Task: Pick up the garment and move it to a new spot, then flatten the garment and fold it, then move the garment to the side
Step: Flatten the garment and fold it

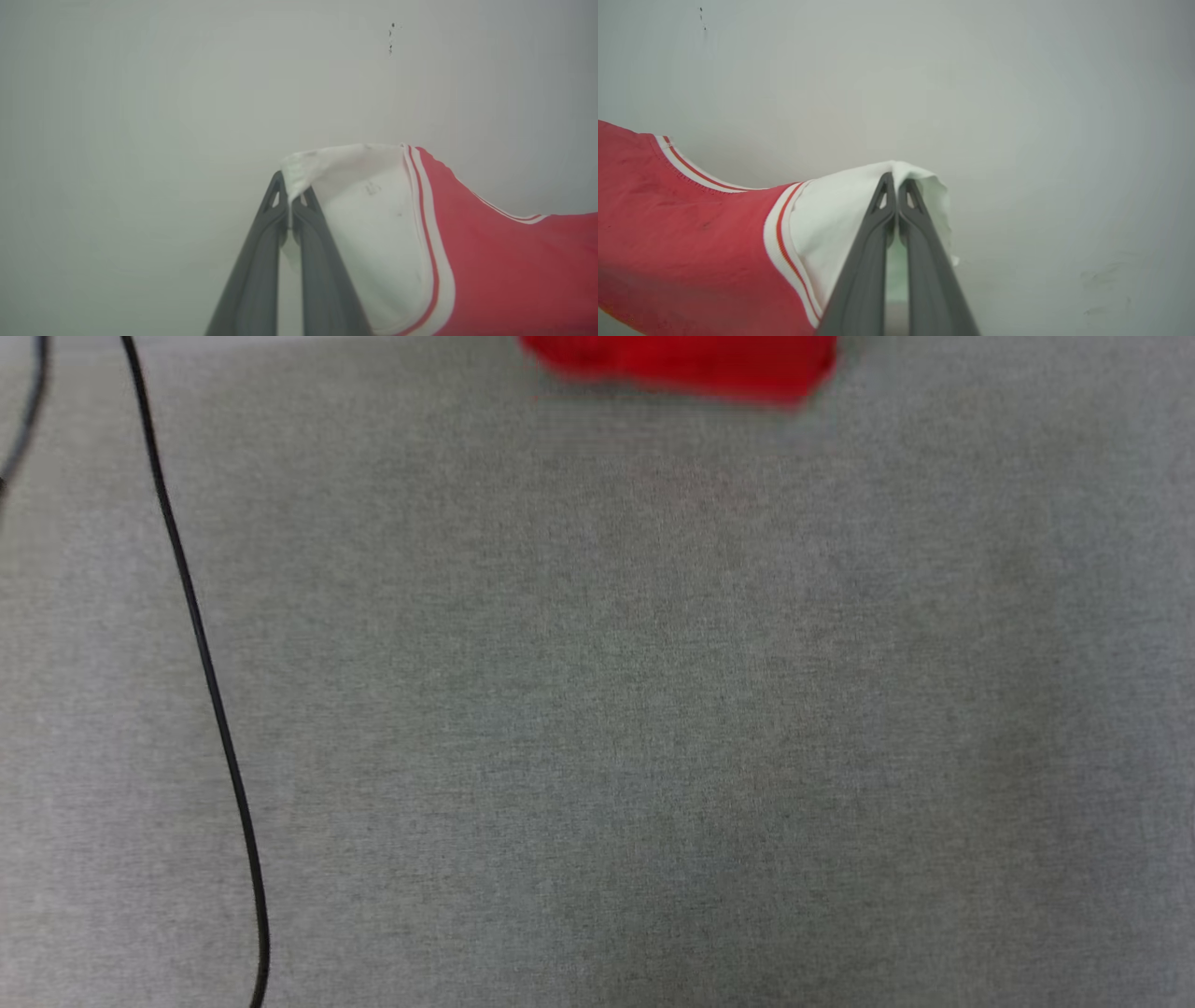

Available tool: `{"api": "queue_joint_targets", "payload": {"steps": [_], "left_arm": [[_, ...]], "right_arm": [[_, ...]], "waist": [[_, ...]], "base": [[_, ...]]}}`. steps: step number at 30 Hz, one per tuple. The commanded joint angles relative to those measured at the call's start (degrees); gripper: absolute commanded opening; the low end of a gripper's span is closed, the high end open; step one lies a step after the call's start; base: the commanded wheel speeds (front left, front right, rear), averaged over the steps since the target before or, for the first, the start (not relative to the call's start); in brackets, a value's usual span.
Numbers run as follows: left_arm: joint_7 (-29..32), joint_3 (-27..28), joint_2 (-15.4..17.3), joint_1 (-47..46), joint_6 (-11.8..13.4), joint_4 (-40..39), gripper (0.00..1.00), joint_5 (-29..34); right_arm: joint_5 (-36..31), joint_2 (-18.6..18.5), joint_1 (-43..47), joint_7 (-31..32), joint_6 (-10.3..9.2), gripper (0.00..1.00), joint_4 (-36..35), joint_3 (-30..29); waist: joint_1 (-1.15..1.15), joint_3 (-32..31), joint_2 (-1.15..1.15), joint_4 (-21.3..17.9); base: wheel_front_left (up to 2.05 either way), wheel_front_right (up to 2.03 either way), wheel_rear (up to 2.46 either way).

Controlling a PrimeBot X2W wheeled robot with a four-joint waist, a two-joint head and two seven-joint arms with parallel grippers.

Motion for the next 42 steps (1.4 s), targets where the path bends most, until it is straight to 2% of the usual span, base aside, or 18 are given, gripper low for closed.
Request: {"api": "queue_joint_targets", "payload": {"steps": [1,5,11,19,24,28,30,38,42], "left_arm": [[-1.15,0.21,0.46,-2.43,-0.19,0.75,0.00,0.66],[-3.47,0.64,0.97,-6.57,-0.64,2.94,0.00,1.10],[-5.71,1.21,0.28,-7.41,-2.17,7.85,0.00,-0.10],[-8.18,1.05,-1.54,-2.23,-5.29,14.47,0.00,-2.62],[-9.56,0.83,-3.31,5.21,-6.33,16.55,0.00,-5.15],[-10.48,0.25,-4.08,12.96,-6.62,15.82,0.00,-6.72],[-10.85,-0.11,-4.61,17.43,-6.65,14.03,0.00,-8.19],[-11.43,1.59,-2.00,36.37,-6.59,4.06,0.00,-9.84],[-11.45,4.66,-1.91,46.75,-4.60,-3.07,0.00,-7.94]], "right_arm": [[-0.48,0.01,-3.42,-1.53,-0.04,0.00,1.48,0.05],[-1.38,0.77,-9.66,-5.06,-0.04,0.00,5.40,0.78],[-0.50,1.46,-14.21,-8.11,-0.05,0.00,12.79,3.20],[4.33,2.93,-11.36,-11.52,-0.05,0.00,21.19,8.52],[8.90,2.26,-5.28,-13.15,-0.04,0.00,23.11,13.05],[13.63,1.23,2.44,-14.36,-0.04,0.00,21.77,17.06],[16.52,0.71,6.98,-15.05,-0.04,0.00,20.18,19.01],[24.57,-3.13,25.66,-16.43,-0.04,0.00,11.07,25.50],[26.76,-5.10,33.60,-16.36,-0.04,0.00,7.12,27.12]], "waist": [[-0.01,2.25,0.00,-0.51],[-0.01,4.79,0.00,-0.58],[-0.01,7.80,0.00,-0.36],[-0.01,9.89,0.00,-0.19],[-0.01,8.31,0.00,0.24],[-0.01,6.01,0.00,0.61],[-0.01,4.76,0.00,0.65],[-0.01,-0.98,0.00,0.23],[-0.01,-3.87,0.00,0.01]], "base": [[0.00,0.00,0.00],[0.00,0.00,0.00],[0.00,0.00,0.00],[0.00,0.00,0.00],[0.00,0.00,0.00],[0.00,0.00,0.00],[0.00,0.00,0.00],[0.00,0.00,0.00],[0.00,0.00,0.00]]}}
